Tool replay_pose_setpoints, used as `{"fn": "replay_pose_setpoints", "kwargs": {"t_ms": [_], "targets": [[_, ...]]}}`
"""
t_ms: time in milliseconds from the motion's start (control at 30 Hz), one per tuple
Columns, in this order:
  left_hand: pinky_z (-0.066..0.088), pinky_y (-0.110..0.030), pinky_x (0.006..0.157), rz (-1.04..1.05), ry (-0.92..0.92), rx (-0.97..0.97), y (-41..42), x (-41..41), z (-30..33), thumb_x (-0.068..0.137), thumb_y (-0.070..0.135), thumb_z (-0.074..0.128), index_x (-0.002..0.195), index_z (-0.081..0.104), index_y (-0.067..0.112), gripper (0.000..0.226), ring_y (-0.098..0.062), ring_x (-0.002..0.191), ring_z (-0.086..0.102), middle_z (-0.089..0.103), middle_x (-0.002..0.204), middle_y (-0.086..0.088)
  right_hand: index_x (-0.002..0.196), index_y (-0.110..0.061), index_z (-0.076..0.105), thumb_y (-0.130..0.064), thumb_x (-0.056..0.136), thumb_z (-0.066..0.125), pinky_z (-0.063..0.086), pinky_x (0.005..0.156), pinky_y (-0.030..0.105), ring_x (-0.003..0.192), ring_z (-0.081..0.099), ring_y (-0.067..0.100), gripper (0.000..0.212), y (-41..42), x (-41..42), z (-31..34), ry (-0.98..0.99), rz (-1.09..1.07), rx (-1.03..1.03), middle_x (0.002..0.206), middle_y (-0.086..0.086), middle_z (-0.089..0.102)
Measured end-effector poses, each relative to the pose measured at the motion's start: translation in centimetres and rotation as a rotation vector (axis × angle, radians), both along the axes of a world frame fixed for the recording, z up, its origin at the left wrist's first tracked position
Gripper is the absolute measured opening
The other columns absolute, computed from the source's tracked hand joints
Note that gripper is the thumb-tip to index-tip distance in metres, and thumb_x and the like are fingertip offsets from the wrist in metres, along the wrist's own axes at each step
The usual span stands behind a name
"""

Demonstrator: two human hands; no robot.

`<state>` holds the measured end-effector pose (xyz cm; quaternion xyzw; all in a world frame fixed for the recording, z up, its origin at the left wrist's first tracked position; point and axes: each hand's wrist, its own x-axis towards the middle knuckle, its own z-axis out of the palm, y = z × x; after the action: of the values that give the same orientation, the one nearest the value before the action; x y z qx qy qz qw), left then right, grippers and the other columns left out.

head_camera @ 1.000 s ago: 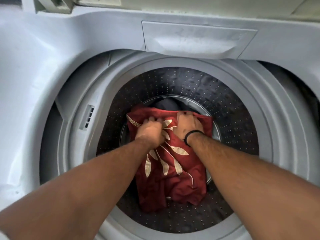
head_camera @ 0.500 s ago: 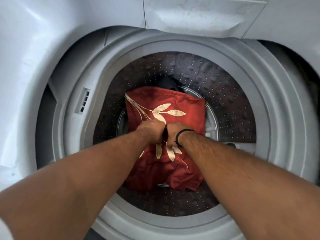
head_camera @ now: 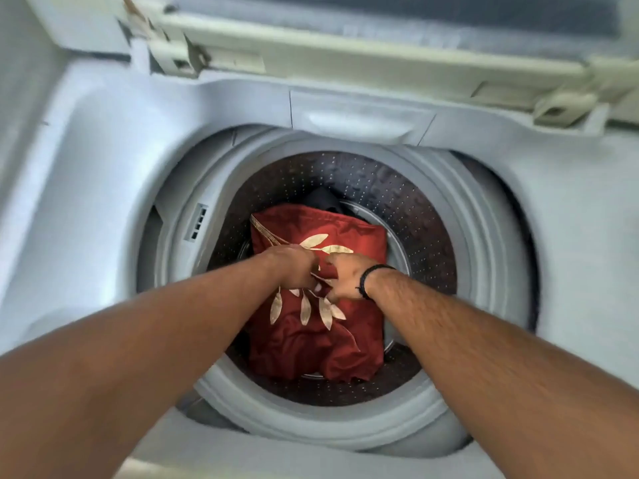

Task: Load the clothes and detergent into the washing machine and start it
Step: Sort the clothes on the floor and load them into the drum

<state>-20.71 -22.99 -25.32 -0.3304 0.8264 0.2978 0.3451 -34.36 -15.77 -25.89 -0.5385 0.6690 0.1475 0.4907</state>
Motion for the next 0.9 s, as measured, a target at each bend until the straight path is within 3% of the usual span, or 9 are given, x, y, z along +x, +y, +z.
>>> {"fn": "replay_pose_setpoints", "kwargs": {"t_ms": [100,200,300,433,533,633,733,900], "targets": [[0.05,-0.031,0.085,0.103,0.128,-0.016,0.5,1.2,5.3,0.089,0.051,0.065,0.13,0.061,0.026,0.049,-0.024,0.108,0.065,0.07,0.116,-0.005,0.134,-0.019,0.056,-0.04,0.077,0.078,0.047,0.096,0.029,0.118,0.058,0.024,0.065,0.8,-0.7,7.2,-0.025,-0.146,-0.047,0.129,0.003,0.061],[0.052,-0.034,0.09,0.163,0.216,0.031,1.7,3.5,10.8,0.09,0.048,0.067,0.126,0.063,0.024,0.044,-0.022,0.106,0.067,0.072,0.109,-0.001,0.135,-0.017,0.057,-0.042,0.084,0.073,0.043,0.097,0.026,0.123,0.056,0.022,0.059,2.3,-1.3,13.7,-0.019,-0.245,-0.137,0.137,0.004,0.058],[0.051,-0.035,0.096,0.205,0.259,0.072,3.4,6.6,16.4,0.091,0.053,0.065,0.134,0.057,0.027,0.05,-0.017,0.106,0.067,0.069,0.115,0.001,0.127,-0.018,0.062,-0.043,0.088,0.069,0.047,0.098,0.031,0.112,0.061,0.021,0.047,5.6,-2.2,19.6,-0.049,-0.342,-0.241,0.119,0.001,0.065],[0.053,-0.029,0.09,0.476,0.478,0.017,7.5,11.6,22.5,0.09,0.053,0.067,0.126,0.063,0.034,0.041,-0.008,0.099,0.067,0.069,0.111,0.008,0.121,-0.021,0.066,-0.043,0.093,0.063,0.05,0.09,0.029,0.099,0.063,0.013,0.035,13.5,-1.1,26.3,-0.099,-0.504,-0.462,0.107,-0.005,0.069],[0.052,-0.025,0.083,0.539,0.497,-0.037,11.5,14.5,24.7,0.082,0.07,0.062,0.112,0.068,0.041,0.042,0.0,0.093,0.067,0.072,0.101,0.019,0.093,-0.027,0.07,-0.058,0.093,0.051,0.054,0.077,0.031,0.082,0.065,0.007,0.037,19.1,1.8,27.8,-0.065,-0.525,-0.581,0.089,-0.012,0.071],[0.044,-0.023,0.073,0.346,0.405,-0.225,14.2,15.1,25.4,0.087,0.076,0.046,0.1,0.069,0.045,0.041,0.001,0.081,0.064,0.073,0.086,0.019,0.069,-0.022,0.059,-0.064,0.096,0.034,0.048,0.065,0.032,0.061,0.057,0.012,0.056,22.0,4.5,27.2,0.145,-0.403,-0.627,0.062,-0.009,0.059],[0.035,-0.03,0.074,0.258,0.336,-0.377,14.8,14.3,26.3,0.099,0.062,0.039,0.098,0.07,0.037,0.039,-0.014,0.084,0.063,0.072,0.079,0.01,0.062,-0.022,0.049,-0.055,0.099,0.027,0.042,0.069,0.036,0.063,0.053,0.022,0.053,22.2,5.5,26.6,0.396,-0.235,-0.67,0.061,-0.003,0.057],[0.037,-0.032,0.074,0.191,0.268,-0.34,14.5,14.6,26.2,0.101,0.062,0.031,0.082,0.069,0.023,0.058,-0.017,0.079,0.064,0.07,0.073,0.005,0.058,-0.018,0.051,-0.053,0.1,0.028,0.034,0.067,0.036,0.06,0.052,0.023,0.059,21.7,5.7,26.2,0.461,-0.251,-0.642,0.055,-0.004,0.051]]}}
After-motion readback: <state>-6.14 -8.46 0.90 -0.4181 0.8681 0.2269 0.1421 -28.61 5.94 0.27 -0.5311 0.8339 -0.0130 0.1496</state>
